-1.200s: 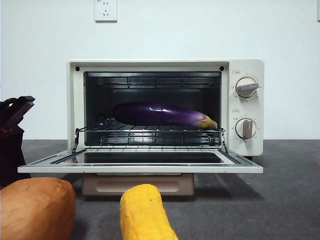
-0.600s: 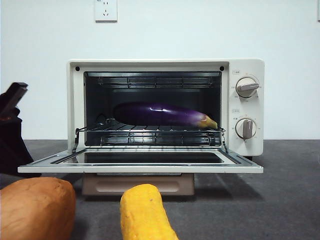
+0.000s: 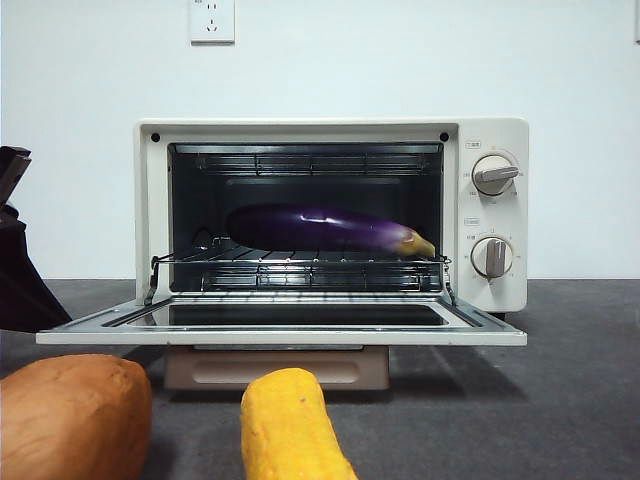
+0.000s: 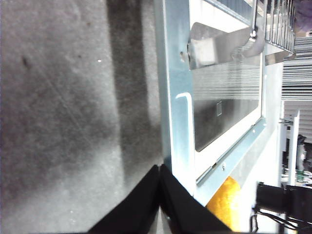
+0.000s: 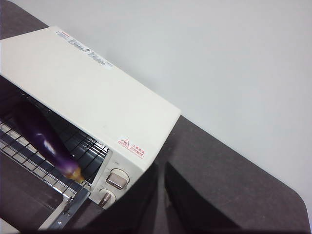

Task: Take the eggplant from the table,put the eggplant in the oven

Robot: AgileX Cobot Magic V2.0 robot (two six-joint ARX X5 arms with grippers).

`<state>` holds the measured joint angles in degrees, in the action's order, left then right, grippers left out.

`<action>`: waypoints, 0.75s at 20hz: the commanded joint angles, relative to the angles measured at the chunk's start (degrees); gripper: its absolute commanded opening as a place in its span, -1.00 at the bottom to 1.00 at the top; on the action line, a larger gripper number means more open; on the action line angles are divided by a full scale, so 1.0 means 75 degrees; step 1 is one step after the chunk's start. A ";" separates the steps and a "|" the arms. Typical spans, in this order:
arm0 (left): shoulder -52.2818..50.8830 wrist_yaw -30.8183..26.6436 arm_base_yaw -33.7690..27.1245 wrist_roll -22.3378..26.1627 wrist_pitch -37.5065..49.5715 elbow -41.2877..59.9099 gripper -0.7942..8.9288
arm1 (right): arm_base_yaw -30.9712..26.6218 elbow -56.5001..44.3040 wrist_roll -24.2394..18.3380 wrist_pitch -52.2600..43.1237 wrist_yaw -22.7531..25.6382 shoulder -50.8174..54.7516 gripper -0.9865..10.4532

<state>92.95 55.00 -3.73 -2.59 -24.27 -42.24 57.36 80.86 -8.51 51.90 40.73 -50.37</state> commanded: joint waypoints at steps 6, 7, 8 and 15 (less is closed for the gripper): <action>0.0149 -0.0664 0.0303 0.0178 0.0105 -0.0032 -0.82 | 0.0076 0.0163 0.0105 -0.0058 0.0041 -0.0052 -0.82; 0.0154 -0.0664 0.0385 0.0198 0.0163 -0.0032 -0.82 | 0.0076 0.0163 0.0105 -0.0058 0.0041 -0.0052 -0.82; 0.0154 -0.0664 0.0455 0.0198 0.0207 -0.0032 -0.82 | 0.0076 0.0163 0.0105 -0.0058 0.0041 -0.0052 -0.82; 0.0154 -0.0656 0.0851 0.0230 0.0268 -0.0032 -0.82 | 0.0076 0.0163 0.0099 -0.0055 0.0038 -0.0052 -0.82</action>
<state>92.95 48.25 1.89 -2.07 -22.52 -42.24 57.36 80.86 -8.54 51.90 40.73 -50.37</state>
